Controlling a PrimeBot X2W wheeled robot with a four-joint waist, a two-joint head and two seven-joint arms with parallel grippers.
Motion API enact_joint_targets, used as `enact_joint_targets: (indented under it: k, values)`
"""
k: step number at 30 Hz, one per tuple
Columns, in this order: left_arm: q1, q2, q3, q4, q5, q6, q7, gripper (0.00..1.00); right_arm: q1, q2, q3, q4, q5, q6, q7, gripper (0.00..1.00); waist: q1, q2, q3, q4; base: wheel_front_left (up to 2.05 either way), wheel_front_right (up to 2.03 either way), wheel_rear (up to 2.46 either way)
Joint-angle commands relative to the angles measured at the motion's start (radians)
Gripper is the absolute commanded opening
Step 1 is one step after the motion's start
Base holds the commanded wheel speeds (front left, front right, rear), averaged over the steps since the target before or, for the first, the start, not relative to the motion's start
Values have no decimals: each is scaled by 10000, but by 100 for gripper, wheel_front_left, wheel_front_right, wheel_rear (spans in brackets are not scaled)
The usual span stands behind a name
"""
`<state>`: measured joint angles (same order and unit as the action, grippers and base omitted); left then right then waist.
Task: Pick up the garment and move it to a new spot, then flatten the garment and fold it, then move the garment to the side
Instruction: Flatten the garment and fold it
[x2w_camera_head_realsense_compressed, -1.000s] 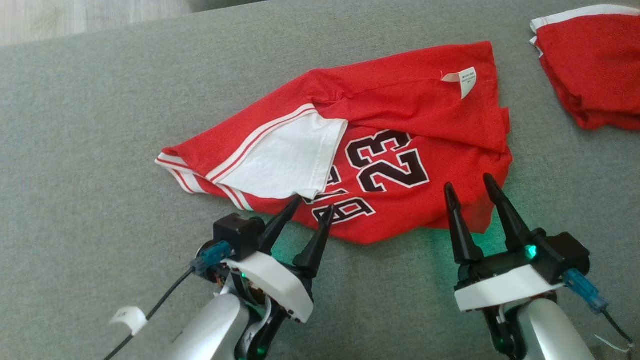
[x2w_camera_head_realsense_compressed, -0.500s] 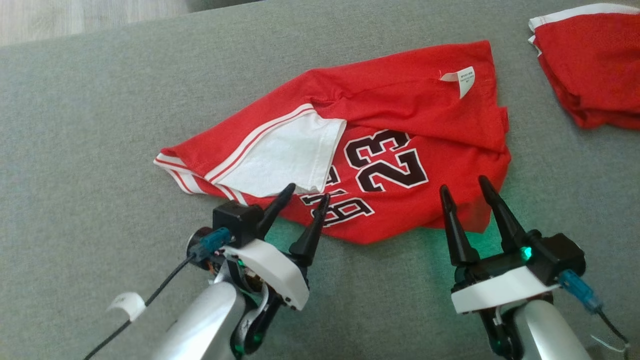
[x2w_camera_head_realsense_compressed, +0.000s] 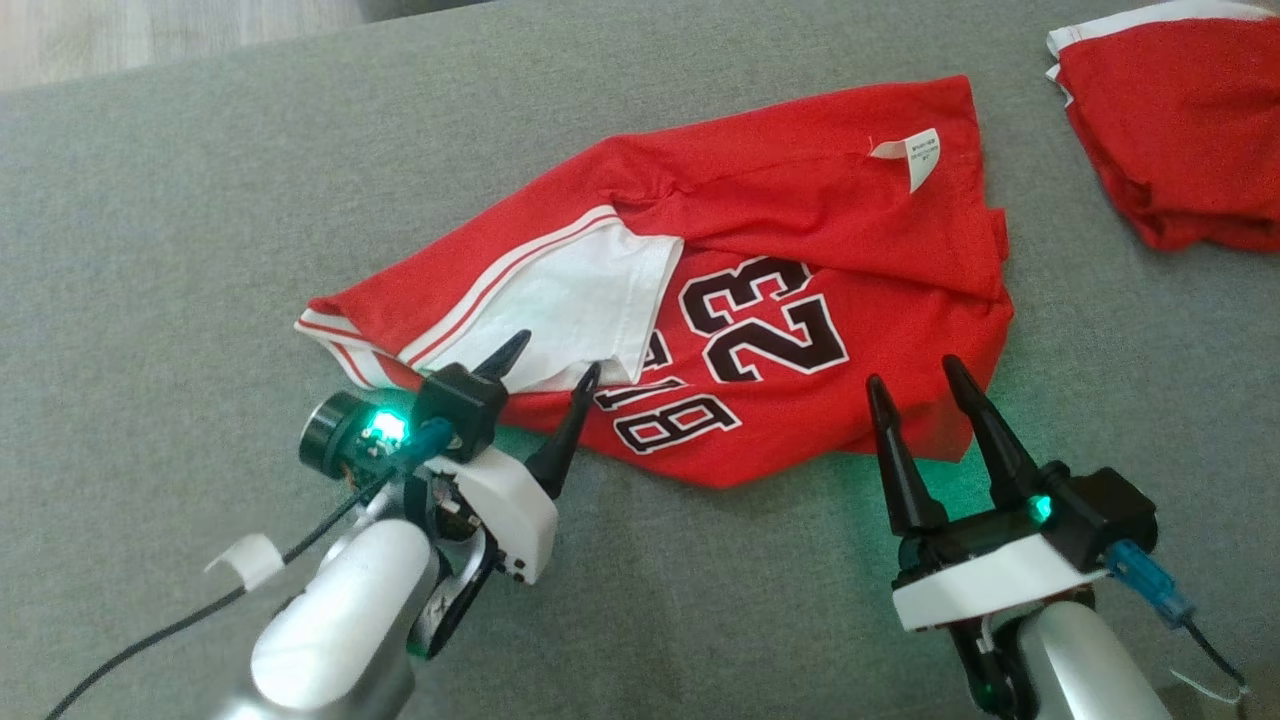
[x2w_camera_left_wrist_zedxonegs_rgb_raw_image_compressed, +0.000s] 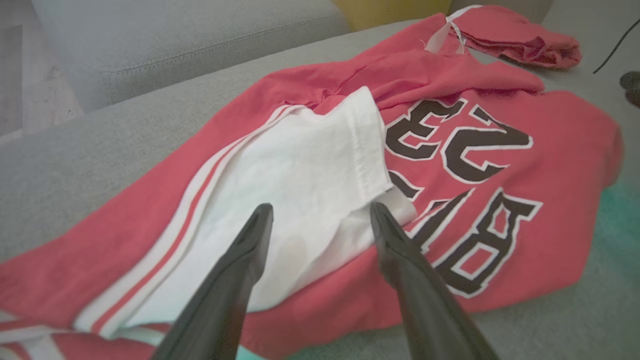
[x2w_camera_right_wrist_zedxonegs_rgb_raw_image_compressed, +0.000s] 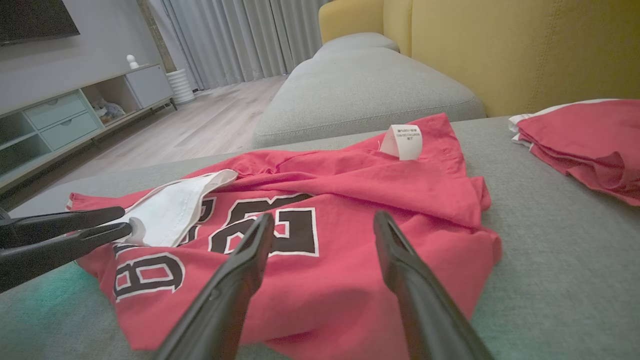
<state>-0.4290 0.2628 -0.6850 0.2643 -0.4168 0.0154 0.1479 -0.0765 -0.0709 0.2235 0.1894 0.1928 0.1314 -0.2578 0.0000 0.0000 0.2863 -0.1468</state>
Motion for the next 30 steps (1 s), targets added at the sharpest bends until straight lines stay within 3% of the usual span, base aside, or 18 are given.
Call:
enact_joint_targets:
  k: [1, 10, 16, 18, 19, 20, 30]
  values:
    - [-522, 284, 162, -222, 267, 59, -39, 100, -301, 49, 272, -258, 62, -7, -40, 100, 0, 0, 28, -18, 0, 0, 0]
    - [-1169, 835, -714, -478, 1088, -562, 572, 100, -370, 92, 255, -222, 101, -7, -40, 100, 0, 0, 107, -26, 0, 0, 0]
    - [-1347, 1066, -1106, -813, 1373, -753, 940, 100, -387, 108, 209, -240, 91, -7, -40, 100, 0, 0, 134, -1, 0, 0, 0]
    - [-1339, 1104, -1183, -884, 1348, -806, 1035, 45, -389, 112, 203, -250, 89, -7, -40, 100, 0, 0, 139, 4, 0, 0, 0]
    - [-1334, 1138, -1235, -911, 1340, -844, 1090, 31, -391, 114, 208, -254, 88, -7, -40, 100, 0, 0, 141, 5, 0, 0, 0]
    - [-1332, 1164, -1266, -950, 1331, -867, 1108, 0, -393, 116, 210, -257, 88, -7, -40, 100, 0, 0, 143, 7, 0, 0, 0]
    - [-1454, 1325, -1250, -1555, 1473, -713, 724, 0, -336, 27, 52, -271, 0, -7, -40, 100, 0, 0, 87, 263, 0, 0, 0]
